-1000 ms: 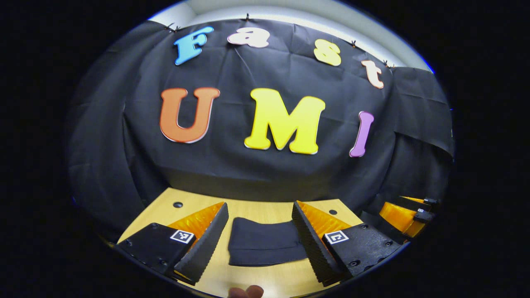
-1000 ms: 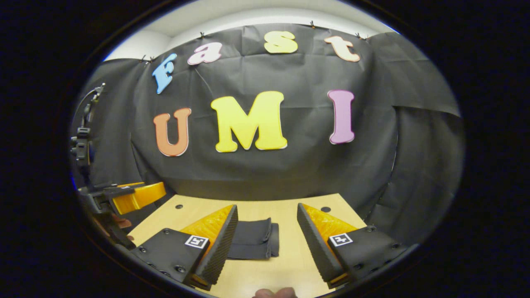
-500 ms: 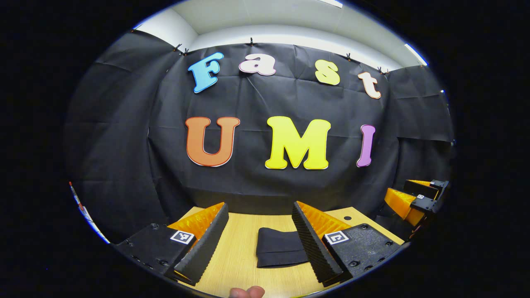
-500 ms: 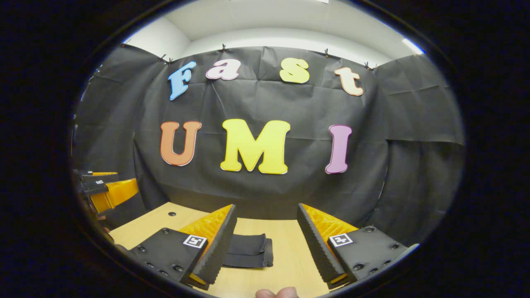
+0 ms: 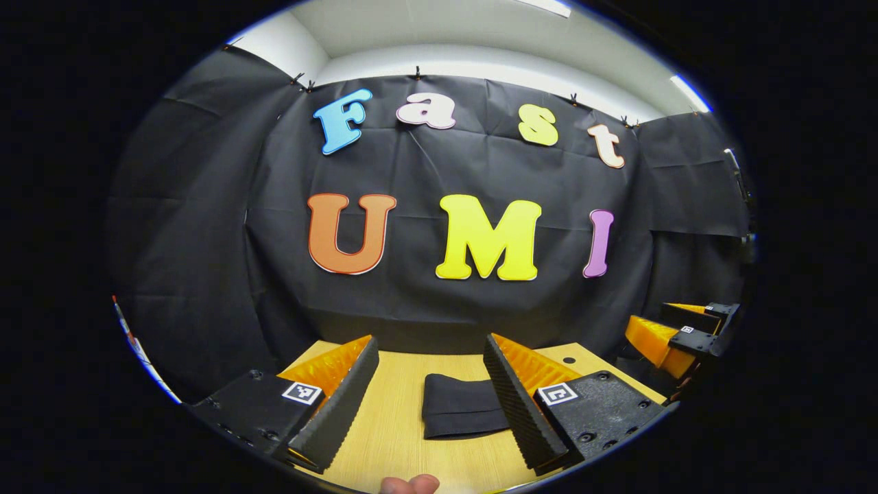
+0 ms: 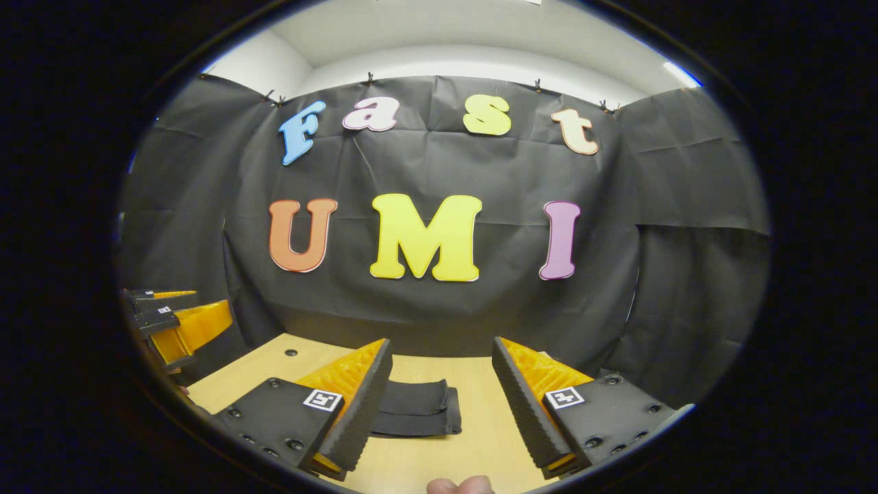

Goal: Grasp the waist and the cuffs of the jeans and fold them to make the two legs overlap; first hold the waist and fold one-third of the jeans toward the cuffs, then hold the cuffs and fold the remaining one-third in the same direction to finish folding.

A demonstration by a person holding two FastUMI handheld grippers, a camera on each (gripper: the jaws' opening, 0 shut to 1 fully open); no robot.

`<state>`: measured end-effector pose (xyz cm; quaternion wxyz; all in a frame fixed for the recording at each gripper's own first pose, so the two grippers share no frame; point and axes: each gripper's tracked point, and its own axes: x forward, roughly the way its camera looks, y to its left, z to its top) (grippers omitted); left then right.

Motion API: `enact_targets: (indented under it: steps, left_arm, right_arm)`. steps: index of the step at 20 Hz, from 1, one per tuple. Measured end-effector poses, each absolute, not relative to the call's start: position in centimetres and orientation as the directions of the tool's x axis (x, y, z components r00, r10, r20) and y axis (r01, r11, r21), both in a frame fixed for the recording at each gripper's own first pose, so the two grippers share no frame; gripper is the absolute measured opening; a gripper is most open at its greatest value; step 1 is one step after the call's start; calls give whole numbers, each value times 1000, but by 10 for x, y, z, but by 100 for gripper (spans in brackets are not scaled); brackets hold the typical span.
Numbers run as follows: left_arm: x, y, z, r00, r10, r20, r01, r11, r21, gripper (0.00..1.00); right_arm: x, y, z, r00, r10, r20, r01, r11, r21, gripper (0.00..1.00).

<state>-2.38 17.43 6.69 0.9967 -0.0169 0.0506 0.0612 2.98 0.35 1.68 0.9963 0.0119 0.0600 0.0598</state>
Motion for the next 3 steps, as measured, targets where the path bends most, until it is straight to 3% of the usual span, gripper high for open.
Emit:
enact_targets:
  steps: [3]
  left_arm:
    - [-28,174,70,987,132,-96,-135,991,-24,100]
  right_arm:
    - [29,9,21,984,137,-114,-133,990,38,87]
